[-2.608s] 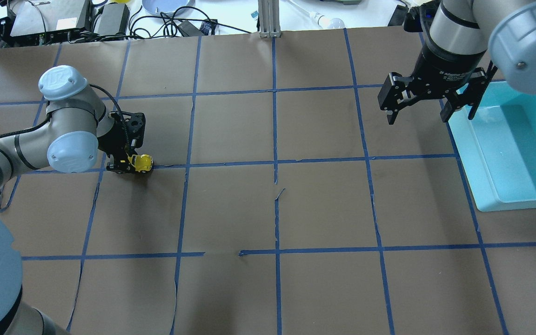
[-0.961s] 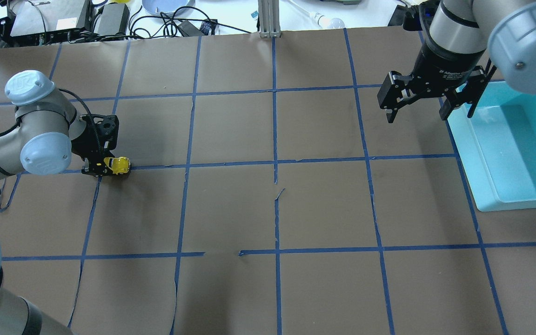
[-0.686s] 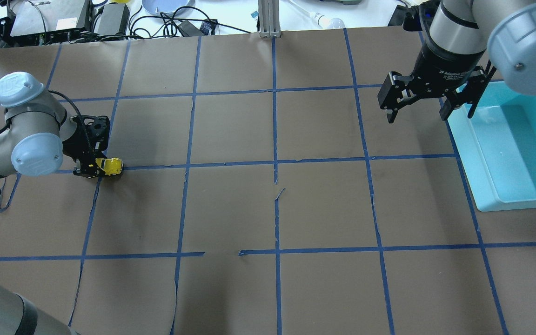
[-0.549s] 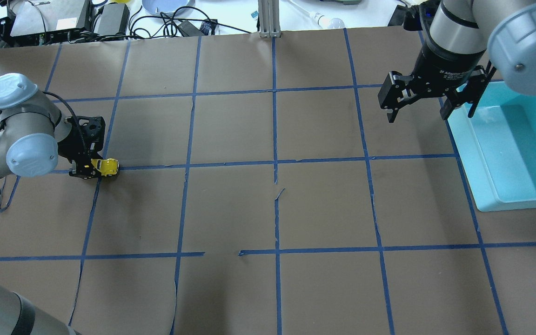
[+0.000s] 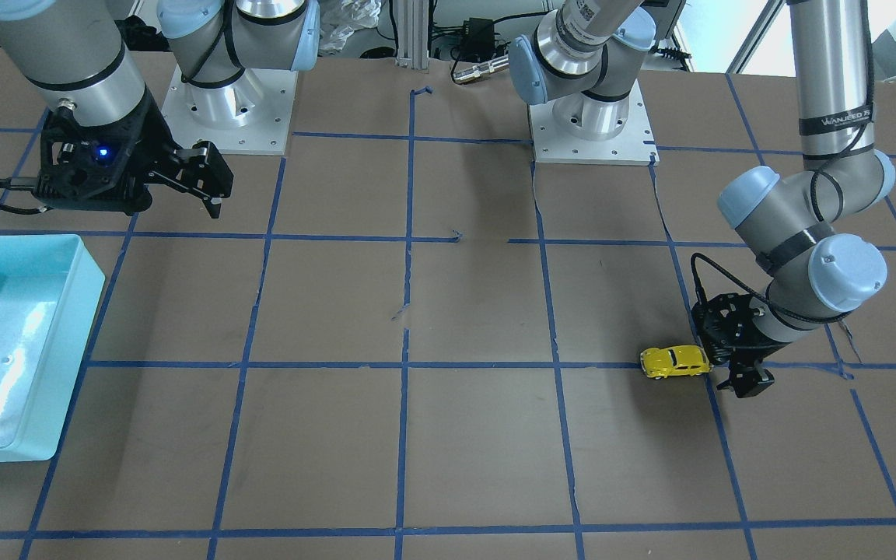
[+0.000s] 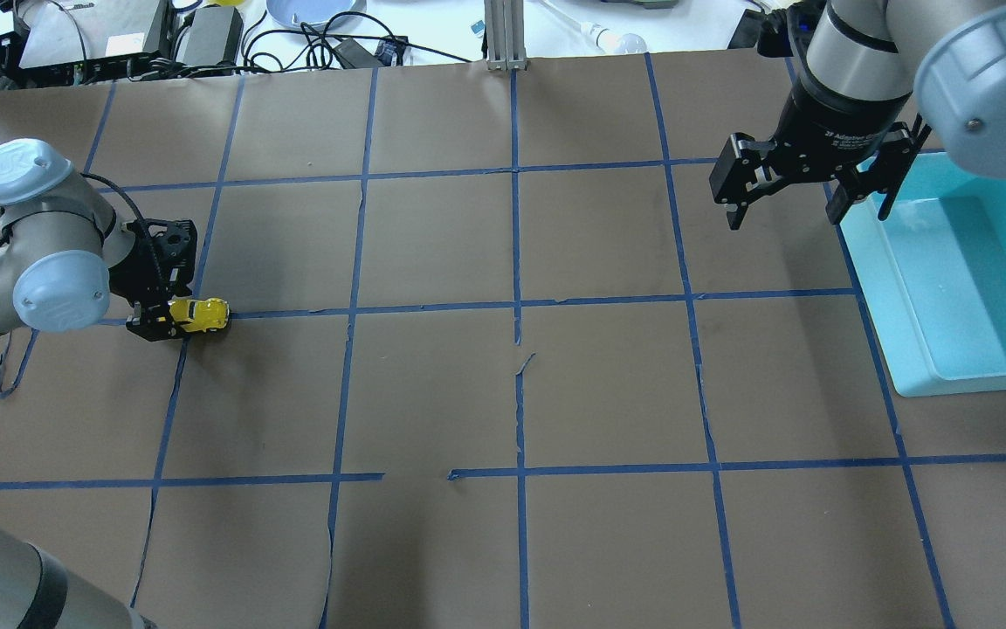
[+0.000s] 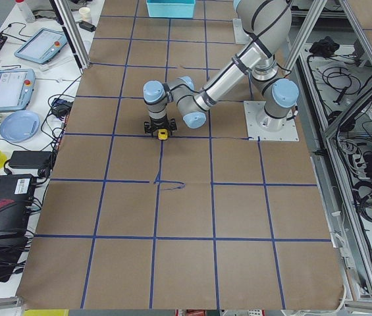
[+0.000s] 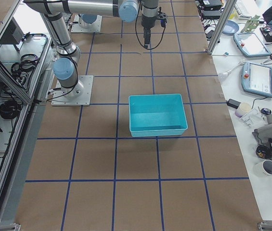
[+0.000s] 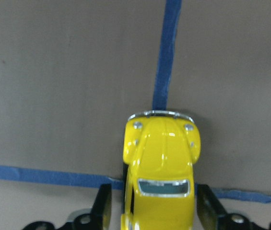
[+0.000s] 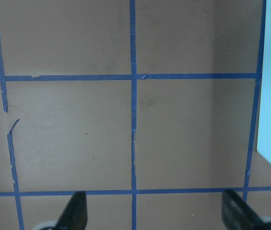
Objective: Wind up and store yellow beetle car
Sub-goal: 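Release the car so it rolls forward toward the table center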
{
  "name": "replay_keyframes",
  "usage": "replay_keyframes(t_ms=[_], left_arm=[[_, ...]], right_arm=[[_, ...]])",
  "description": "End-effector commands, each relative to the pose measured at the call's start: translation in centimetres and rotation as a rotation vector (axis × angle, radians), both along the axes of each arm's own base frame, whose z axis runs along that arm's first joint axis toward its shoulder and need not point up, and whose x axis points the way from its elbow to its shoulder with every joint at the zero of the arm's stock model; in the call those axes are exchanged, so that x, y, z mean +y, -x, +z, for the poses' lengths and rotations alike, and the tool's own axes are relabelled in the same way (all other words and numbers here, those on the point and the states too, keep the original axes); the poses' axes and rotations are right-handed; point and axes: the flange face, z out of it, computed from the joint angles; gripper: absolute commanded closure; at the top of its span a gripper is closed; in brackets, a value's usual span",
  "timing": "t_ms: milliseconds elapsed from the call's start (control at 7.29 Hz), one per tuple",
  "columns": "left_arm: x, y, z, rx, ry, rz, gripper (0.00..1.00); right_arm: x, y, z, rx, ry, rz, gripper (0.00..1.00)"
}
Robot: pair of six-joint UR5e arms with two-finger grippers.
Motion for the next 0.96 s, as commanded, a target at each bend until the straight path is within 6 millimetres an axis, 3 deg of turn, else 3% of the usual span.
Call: replay_keyframes(t_ms=[0, 824], left_arm=[[-0.06, -0.04, 0.07, -0.001, 0.002, 0.000, 0.00], [-0.17, -0.09, 0.27, -0.003, 0.006, 0.000, 0.00]], right_arm=[[-0.05, 0.08, 0.01, 0.006, 0.004, 0.000, 0.00], [-0.29, 0.57, -0.28, 0.009, -0.001, -0.009, 0.00]])
